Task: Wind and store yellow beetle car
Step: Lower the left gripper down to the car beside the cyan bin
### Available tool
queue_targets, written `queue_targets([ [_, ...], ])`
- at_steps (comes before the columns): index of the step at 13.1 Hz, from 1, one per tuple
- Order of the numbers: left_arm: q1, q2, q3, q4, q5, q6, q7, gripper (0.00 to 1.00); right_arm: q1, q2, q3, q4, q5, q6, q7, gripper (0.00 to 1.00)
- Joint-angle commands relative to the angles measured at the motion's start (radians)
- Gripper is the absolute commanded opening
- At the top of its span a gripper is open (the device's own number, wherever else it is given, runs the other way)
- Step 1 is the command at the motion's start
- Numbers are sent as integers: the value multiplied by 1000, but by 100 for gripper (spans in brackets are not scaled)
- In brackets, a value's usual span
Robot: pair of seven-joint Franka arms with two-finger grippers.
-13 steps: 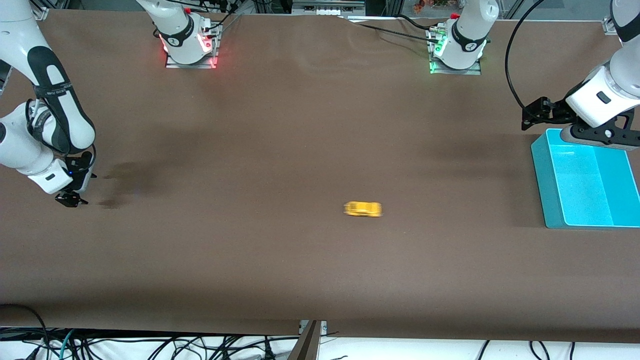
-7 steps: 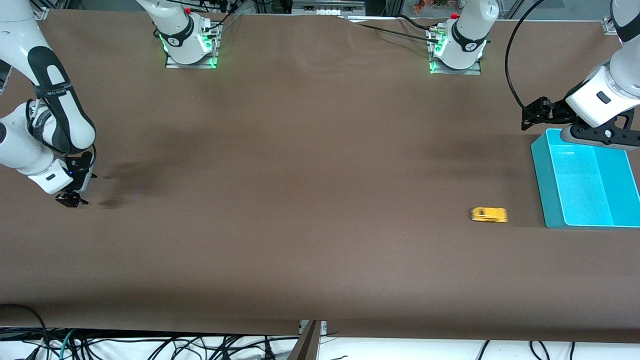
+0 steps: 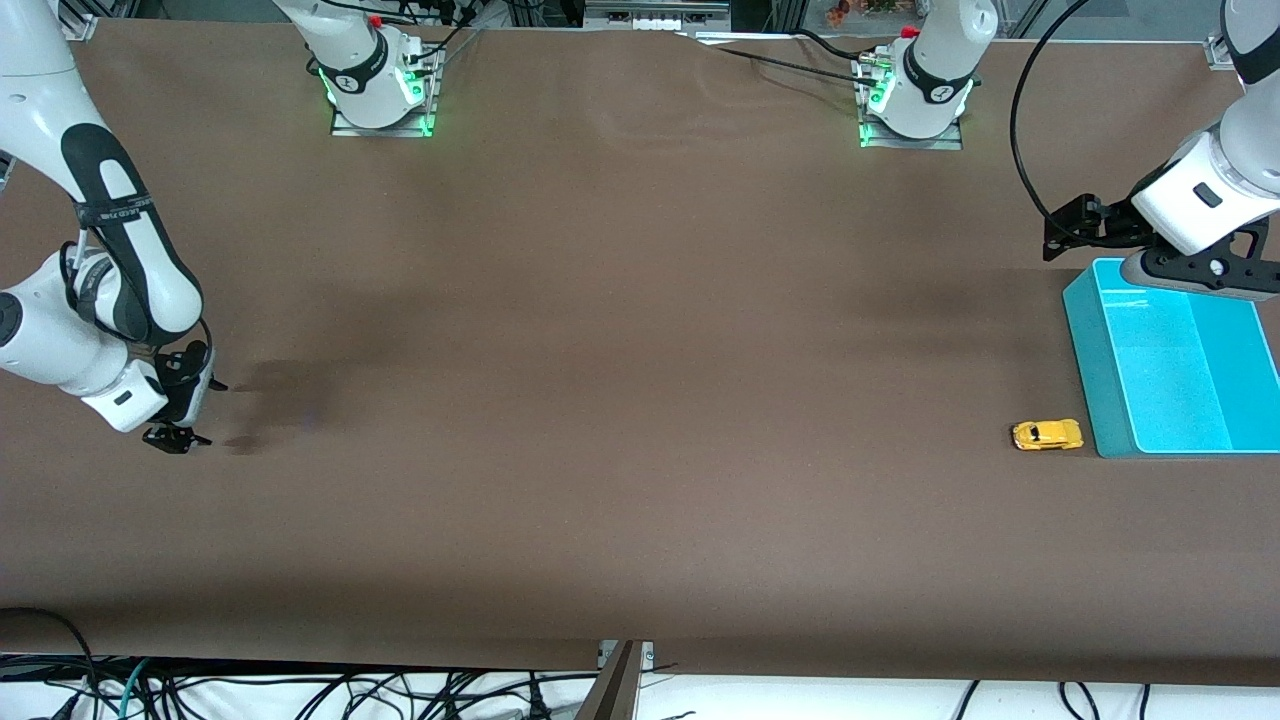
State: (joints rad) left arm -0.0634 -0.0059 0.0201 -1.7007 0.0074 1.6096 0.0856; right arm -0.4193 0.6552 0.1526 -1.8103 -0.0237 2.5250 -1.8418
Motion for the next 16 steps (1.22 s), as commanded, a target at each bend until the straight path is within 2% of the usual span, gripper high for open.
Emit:
queue_targets([
  [1,7,15,0,26,-29,-17,5,100,-15,6,22,29,13,-28,-4,100],
  [3,17,59,1,26,-29,-23,63,100,-6,3,22,39,11,-46,21,100],
  [9,122,190,3,26,-21,-1,601,100,39,-2,22,127,8,-191,168,100],
  [13,186,371,3,23,-27,177,1045,100,97,-20,21,212,-5,-343,359,100],
  [16,201,495,3,18,-17,358,1259,100,142,-72,21,224,-9,-435,562,100],
])
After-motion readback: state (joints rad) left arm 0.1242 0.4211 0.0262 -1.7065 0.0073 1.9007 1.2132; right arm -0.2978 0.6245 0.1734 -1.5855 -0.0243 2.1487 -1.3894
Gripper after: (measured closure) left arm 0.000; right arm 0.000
